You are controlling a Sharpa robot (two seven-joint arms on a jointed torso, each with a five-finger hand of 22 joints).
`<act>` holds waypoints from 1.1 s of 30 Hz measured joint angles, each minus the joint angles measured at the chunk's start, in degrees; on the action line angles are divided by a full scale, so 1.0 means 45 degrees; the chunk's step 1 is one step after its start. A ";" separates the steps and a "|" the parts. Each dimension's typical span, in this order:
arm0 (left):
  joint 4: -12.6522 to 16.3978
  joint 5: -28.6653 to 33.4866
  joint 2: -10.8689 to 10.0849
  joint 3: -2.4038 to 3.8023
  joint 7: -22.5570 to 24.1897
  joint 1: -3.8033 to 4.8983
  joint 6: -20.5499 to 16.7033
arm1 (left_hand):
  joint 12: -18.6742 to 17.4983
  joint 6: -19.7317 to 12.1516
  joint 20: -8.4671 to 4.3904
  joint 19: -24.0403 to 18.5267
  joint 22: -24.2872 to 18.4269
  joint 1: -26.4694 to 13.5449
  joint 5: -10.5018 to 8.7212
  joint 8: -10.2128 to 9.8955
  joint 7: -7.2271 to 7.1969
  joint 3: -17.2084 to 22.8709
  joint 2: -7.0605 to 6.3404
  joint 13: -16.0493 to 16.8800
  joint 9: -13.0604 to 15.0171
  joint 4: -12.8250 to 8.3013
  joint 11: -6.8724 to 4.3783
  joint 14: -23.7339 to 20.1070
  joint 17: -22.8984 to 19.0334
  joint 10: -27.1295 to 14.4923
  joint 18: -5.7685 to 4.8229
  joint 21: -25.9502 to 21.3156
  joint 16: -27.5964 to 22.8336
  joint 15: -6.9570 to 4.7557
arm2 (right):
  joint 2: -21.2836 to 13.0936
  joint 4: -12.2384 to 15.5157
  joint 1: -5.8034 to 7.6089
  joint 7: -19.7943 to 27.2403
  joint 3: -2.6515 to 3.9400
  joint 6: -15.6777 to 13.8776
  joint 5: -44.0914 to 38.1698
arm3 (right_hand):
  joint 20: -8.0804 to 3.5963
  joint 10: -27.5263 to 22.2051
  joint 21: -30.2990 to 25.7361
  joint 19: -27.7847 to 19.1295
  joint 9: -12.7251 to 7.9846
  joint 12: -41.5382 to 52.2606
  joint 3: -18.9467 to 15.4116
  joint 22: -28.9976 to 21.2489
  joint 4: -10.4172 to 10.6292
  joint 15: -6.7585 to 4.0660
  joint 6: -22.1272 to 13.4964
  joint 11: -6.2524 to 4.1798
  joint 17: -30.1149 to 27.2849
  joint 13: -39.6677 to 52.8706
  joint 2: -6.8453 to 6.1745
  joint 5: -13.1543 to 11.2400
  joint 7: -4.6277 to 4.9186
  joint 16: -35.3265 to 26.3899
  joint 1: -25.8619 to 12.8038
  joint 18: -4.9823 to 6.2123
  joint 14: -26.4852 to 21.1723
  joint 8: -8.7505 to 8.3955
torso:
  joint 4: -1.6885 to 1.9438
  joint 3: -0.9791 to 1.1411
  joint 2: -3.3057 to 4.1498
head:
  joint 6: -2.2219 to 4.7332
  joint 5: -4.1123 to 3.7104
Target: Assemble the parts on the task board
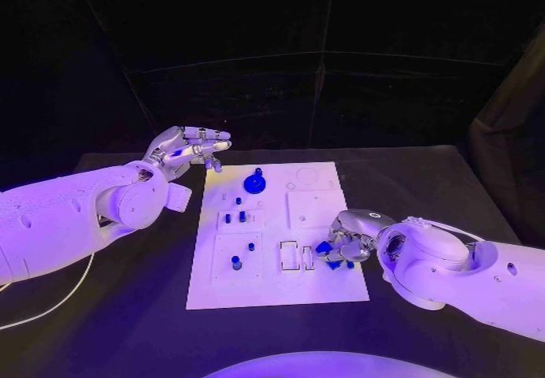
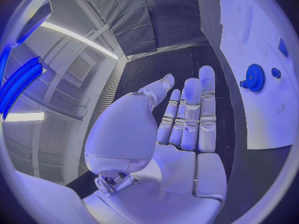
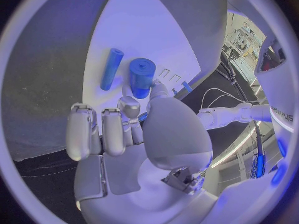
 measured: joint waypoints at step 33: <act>0.0051 0.0000 0.0021 -0.0034 -0.0103 -0.0017 0.0131 | 0.0000 -0.0048 0.0000 0.0000 -0.0022 0.0000 0.0000 0.0000 0.0048 -0.0072 0.0000 0.0000 -0.0014 0.0004 0.0000 -0.0046 -0.0032 -0.0092 0.0001 -0.0090 0.0000 -0.0046 | 0.1219 0.0315 -0.0053 -0.0259 -0.0035 -0.2166 0.2619 | -0.0092 0.0117 0.0158 0.0182 0.0814 -0.0269 -0.0800 -0.0002 0.0278 -0.0121 0.0145 -0.0114 0.0441 0.0082 0.0813 -0.0665 -0.0103 0.0290 -0.0701 0.0000 -0.0037 0.0223 | 0.0043 -0.0040 0.0006 | 0.0040 0.0060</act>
